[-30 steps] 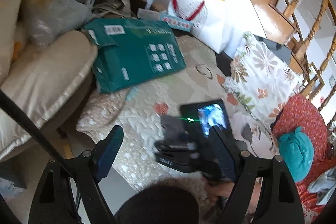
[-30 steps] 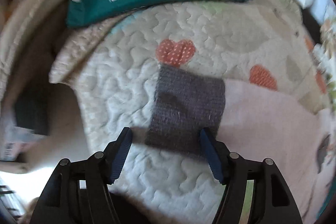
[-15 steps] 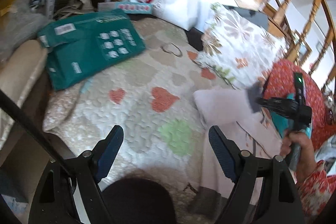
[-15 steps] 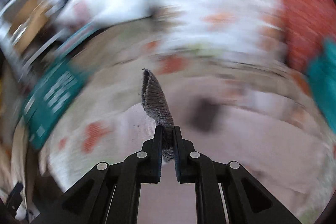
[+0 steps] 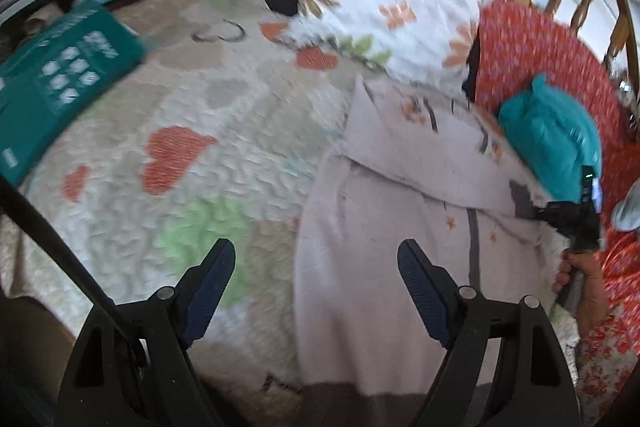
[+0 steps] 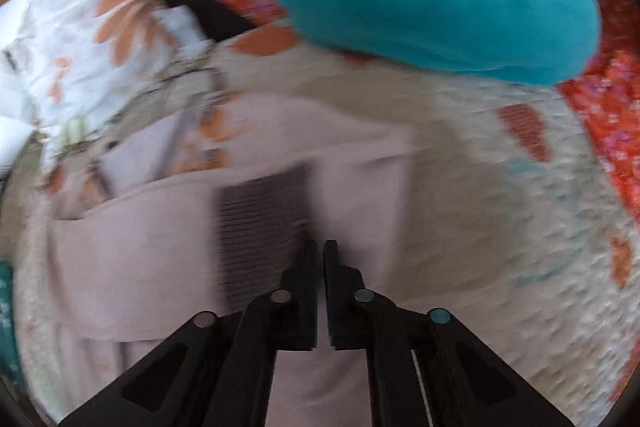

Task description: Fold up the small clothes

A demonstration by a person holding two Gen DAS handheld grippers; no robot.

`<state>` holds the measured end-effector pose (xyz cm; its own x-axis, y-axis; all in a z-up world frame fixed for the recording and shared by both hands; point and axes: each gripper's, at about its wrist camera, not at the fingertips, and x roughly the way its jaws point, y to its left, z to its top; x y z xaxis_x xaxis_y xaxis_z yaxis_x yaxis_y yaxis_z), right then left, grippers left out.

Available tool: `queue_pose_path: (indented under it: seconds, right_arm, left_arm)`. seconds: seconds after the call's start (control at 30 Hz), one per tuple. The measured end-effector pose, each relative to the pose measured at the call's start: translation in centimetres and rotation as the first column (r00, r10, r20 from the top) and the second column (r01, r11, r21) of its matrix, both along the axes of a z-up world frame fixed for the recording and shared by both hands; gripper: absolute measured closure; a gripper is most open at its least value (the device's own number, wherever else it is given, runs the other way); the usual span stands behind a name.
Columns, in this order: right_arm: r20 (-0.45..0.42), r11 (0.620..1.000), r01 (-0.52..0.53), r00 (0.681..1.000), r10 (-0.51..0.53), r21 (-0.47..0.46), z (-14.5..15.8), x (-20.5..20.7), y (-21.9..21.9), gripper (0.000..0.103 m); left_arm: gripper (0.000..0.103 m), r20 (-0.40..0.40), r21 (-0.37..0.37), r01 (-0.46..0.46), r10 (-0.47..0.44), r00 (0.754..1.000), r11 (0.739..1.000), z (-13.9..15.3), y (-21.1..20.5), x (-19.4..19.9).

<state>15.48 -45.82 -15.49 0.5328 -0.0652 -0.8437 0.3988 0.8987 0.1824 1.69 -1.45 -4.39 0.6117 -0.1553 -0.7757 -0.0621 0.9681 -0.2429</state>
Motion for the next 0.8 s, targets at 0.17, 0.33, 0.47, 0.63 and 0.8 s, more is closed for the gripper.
queue_pose_path:
  seconds: [0.17,0.33,0.47,0.63,0.8]
  right_arm:
    - [0.022,0.998,0.015,1.0,-0.016,0.063,0.8,-3.2,-3.7,0.093]
    - [0.024,0.989,-0.026,0.999,0.023,0.142,0.3,-7.2,-4.3,0.074]
    - [0.004,0.967,-0.003,1.0,0.002,0.255,-1.4,-10.0,-4.1,0.044]
    - [0.009,0.903,0.042,0.999,-0.051,0.427,-3.9,-13.7,-3.6,0.043]
    - [0.034,0.827,0.003,0.999,-0.026,0.561,-4.1,-16.2,-2.1,0.043]
  left_arm:
    - [0.021,-0.051,0.043,0.026,-0.024,0.998,0.999,-3.5,-2.1,1.9]
    - [0.021,-0.111,0.064,0.044,-0.037,0.993,0.997,-6.2,-2.8,2.1]
    - [0.021,-0.138,0.095,0.065,-0.052,0.989,0.993,-7.5,-3.0,1.5]
    - [0.021,-0.135,-0.004,0.067,-0.067,0.989,0.998,-7.2,-1.7,0.3]
    - [0.021,-0.132,-0.198,0.037,-0.064,0.989,0.98,-7.5,0.8,0.0]
